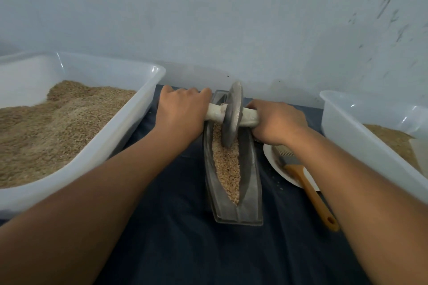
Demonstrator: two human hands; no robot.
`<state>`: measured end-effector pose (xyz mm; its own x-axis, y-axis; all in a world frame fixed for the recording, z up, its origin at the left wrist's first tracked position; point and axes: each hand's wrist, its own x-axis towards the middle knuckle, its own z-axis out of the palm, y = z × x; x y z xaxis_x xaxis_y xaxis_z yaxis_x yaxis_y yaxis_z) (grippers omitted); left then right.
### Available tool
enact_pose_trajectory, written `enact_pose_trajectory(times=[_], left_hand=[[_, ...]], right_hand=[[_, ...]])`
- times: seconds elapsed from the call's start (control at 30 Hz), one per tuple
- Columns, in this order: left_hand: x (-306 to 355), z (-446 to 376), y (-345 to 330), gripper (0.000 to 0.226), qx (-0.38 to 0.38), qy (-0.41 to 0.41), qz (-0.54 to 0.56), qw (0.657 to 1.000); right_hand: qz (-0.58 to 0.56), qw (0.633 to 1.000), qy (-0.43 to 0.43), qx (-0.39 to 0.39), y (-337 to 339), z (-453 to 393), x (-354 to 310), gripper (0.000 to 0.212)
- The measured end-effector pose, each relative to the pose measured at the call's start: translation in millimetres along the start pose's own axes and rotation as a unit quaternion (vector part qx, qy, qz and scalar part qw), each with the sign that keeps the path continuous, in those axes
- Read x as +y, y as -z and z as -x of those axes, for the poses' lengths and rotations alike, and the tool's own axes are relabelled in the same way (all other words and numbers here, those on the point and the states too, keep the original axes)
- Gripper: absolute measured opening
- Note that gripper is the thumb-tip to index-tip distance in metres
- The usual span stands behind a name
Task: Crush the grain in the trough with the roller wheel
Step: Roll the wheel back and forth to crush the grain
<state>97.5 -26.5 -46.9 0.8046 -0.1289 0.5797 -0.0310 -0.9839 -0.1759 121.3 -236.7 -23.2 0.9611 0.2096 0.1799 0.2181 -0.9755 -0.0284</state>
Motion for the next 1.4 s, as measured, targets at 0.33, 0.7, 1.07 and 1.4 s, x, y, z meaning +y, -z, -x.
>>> enact_pose_trajectory(times=[0.33,0.7,1.07,1.4], left_hand=[[5,35,15,0.036,0.02,0.002,0.013,1.0],[10,67,38,0.038,0.026,-0.019,0.007,0.999],[11,90,58,0.042,-0.015,-0.028,-0.031,0.999],[8,50,47,0.044,-0.085,-0.035,-0.001,0.996]], right_hand=[[0.006,0.996,0.02,0.084,-7,32,-4,0.037],[0.016,0.983,0.053,0.175,-11,90,-9,0.034],[0.077,0.971,0.061,0.22,-8,119,-19,0.038],[0.046,0.984,0.041,0.167,-12,82,-11,0.029]])
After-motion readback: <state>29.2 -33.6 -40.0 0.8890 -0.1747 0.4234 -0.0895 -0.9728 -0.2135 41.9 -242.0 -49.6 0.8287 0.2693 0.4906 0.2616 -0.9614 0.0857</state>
